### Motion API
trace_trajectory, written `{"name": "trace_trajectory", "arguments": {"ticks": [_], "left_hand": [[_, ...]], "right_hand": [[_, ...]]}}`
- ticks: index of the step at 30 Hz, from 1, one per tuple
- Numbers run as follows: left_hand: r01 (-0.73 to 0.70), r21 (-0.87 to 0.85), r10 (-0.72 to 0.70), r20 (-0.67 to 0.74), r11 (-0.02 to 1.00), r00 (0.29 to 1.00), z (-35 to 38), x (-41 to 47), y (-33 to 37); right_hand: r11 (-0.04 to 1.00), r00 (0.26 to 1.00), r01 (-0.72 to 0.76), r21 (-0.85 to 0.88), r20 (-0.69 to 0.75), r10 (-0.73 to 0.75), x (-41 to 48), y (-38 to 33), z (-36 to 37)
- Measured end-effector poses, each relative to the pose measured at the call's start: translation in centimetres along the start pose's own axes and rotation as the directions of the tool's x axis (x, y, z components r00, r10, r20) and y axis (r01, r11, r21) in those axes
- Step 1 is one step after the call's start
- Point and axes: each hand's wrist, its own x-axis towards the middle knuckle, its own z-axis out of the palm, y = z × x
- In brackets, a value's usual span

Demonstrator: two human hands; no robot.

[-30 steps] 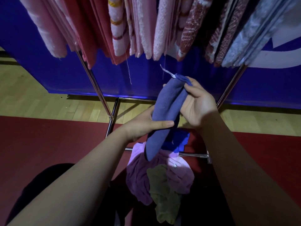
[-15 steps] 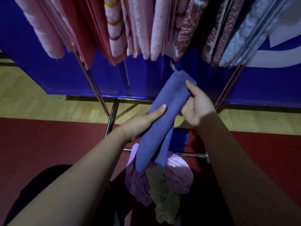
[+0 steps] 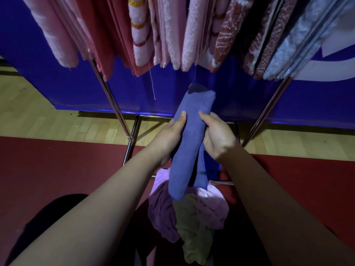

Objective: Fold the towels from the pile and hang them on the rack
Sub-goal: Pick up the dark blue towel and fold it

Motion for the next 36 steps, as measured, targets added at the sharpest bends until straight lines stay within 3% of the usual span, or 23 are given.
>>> {"name": "trace_trajectory", "arguments": {"ticks": [4, 6, 9, 13, 17, 22, 26, 32, 36], "left_hand": [[-0.020, 0.078, 0.023, -0.034, 0.997, 0.999, -0.2, 0.2, -0.3], [-0.075, 0.232, 0.112, -0.151, 0.970, 0.982, 0.1, 0.4, -0.5], [-0.097, 0.263, 0.163, -0.245, 0.960, 0.956, -0.1, 0.6, -0.4], [-0.067, 0.030, 0.067, -0.019, 0.997, 0.998, 0.2, -0.2, 0.7], [-0.143, 0.098, 0.137, 0.065, 0.985, 0.988, 0.0, -0.3, 0.4], [-0.201, 0.156, 0.208, -0.035, 0.967, 0.977, -0.1, -0.3, 0.6], [-0.264, 0.089, 0.275, -0.160, 0.960, 0.948, -0.7, -0.1, 1.2], [-0.367, 0.425, 0.454, -0.121, 0.827, 0.883, -0.7, -0.8, 1.1], [-0.344, 0.608, 0.532, -0.155, 0.716, 0.833, -1.0, -0.3, 0.6]], "right_hand": [[0.996, 0.997, 0.077, -0.054, -0.001, -0.077, 0.1, -0.4, -0.1], [0.985, 0.994, 0.107, -0.132, -0.008, -0.109, 0.0, -0.1, -0.1], [0.985, 0.998, 0.051, -0.164, 0.037, -0.046, -0.1, 0.0, 0.3], [0.962, 0.998, 0.056, -0.268, 0.033, -0.049, 0.0, -0.3, -0.3], [0.919, 0.986, 0.168, -0.356, 0.069, -0.153, -0.3, 0.2, -0.4], [0.603, 0.885, 0.380, -0.702, 0.088, -0.456, 0.0, 0.2, -1.0], [0.518, 0.826, 0.411, -0.751, 0.067, -0.559, 0.0, -0.3, -1.5], [0.464, 0.785, 0.404, -0.789, 0.038, -0.618, 0.5, -0.1, -1.9], [0.456, 0.770, 0.412, -0.789, 0.033, -0.637, 0.5, -0.4, -2.0]]}}
